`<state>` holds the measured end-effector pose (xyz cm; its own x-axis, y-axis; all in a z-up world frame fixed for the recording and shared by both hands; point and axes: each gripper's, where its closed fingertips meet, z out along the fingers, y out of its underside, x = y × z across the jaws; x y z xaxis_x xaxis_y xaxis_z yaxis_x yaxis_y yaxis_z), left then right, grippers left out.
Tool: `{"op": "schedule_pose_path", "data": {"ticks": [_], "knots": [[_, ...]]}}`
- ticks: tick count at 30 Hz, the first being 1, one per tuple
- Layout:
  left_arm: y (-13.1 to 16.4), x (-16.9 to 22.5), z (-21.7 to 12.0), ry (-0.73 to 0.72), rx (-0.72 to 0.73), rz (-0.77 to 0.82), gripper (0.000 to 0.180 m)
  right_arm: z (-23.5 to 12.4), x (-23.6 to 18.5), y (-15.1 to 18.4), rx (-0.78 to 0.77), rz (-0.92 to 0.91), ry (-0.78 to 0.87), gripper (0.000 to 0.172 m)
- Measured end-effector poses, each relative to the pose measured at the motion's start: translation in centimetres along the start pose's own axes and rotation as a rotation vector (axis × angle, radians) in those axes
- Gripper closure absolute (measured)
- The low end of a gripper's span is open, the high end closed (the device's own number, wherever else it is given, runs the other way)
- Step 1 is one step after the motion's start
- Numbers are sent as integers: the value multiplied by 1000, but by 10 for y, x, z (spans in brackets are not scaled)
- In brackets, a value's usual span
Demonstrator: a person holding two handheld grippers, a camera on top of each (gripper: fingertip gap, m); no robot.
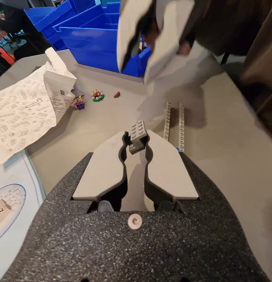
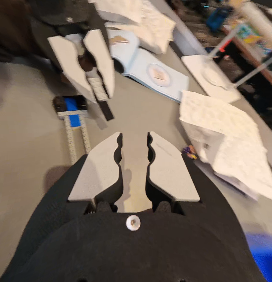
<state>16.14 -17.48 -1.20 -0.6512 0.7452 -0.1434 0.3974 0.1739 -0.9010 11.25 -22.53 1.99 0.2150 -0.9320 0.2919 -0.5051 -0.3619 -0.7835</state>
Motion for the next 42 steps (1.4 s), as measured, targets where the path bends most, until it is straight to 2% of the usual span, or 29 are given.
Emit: {"op": "schedule_pose_path", "data": {"ticks": [3, 6, 9, 10, 12, 15, 19, 24, 31, 34, 37, 42], "knots": [[-4, 0, -4, 31, 27, -63, 161, 37, -33, -2, 9, -79, -138, 129], [-7, 1, -6, 63, 43, -105, 161, 60, -45, -4, 21, -112, -161, 127], [-9, 2, -8, 94, 61, -173, 161, 69, -47, -9, 48, -179, -113, 159], [-11, 1, -9, 96, 74, -194, 161, 71, -46, -10, 56, -184, -104, 160], [-15, -2, -10, 99, 105, -230, 160, 72, -46, -13, 87, -115, -125, 161], [-17, -17, -12, 50, 164, -330, 140, 68, -40, -21, 164, 61, -186, 167], [-17, -28, -14, 70, 227, -507, 138, 62, -29, -32, 253, 249, -234, 167], [-27, -20, -13, 161, 313, -572, 154, 62, -31, -46, 352, 395, -298, 167], [-39, -15, -16, 244, 411, -647, 167, 69, -43, -52, 369, 384, -329, 166], [-38, -19, -19, 187, 386, -592, 168, 68, -45, -49, 348, 325, -347, 154], [-38, -26, -25, 67, 324, -434, 170, 63, -31, -43, 320, 252, -292, 146], [-15, -37, -22, -269, 0, 127, 170, 48, -9, -55, 361, 101, -179, 146]]}}
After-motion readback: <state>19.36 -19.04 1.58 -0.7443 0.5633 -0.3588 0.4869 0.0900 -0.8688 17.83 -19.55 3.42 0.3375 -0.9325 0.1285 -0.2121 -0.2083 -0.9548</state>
